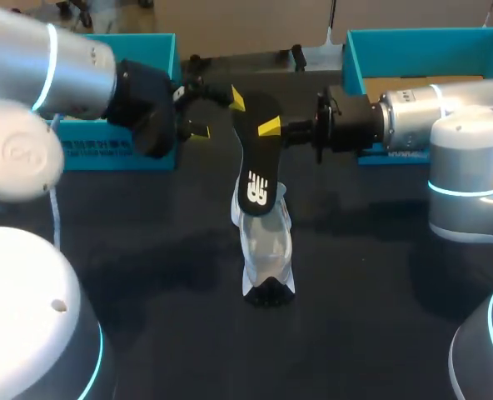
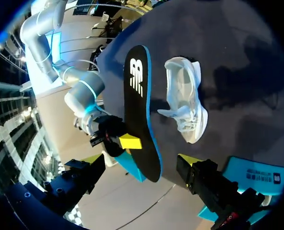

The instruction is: Take the shoe out of the shoebox, open the shoe tongue, remove and reinsert the insole, then place the shoe into the shoebox

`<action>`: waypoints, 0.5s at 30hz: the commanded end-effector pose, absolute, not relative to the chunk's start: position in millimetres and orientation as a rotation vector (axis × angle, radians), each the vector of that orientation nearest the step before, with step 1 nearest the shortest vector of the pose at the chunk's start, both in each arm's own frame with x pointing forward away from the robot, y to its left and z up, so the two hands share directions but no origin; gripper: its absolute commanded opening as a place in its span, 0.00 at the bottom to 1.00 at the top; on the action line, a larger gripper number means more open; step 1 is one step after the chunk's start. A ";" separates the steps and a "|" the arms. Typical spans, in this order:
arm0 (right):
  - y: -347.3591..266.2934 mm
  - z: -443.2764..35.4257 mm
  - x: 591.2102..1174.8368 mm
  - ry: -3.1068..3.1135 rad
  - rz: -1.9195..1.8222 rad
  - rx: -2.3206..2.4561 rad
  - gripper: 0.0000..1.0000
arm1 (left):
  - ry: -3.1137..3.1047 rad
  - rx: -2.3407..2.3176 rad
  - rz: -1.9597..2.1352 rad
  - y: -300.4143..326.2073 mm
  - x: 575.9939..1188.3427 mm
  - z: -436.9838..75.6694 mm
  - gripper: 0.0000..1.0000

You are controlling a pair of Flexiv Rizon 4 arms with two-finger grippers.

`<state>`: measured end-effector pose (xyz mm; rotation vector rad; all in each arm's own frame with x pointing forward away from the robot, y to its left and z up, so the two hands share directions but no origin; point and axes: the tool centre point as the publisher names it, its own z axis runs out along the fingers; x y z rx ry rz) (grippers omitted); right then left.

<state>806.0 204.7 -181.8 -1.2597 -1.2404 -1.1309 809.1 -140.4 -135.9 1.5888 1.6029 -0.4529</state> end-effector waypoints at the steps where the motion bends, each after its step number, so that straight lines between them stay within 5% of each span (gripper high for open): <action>1: 205.2 -182.6 807.3 -1.242 -1.125 -1.259 0.00 | 1.743 1.691 -0.334 -143.2 813.4 -132.8 1.00; 15: 209.3 -186.6 803.9 -1.235 -1.106 -1.259 0.00 | 2.026 1.833 -0.171 -159.5 816.5 -126.4 1.00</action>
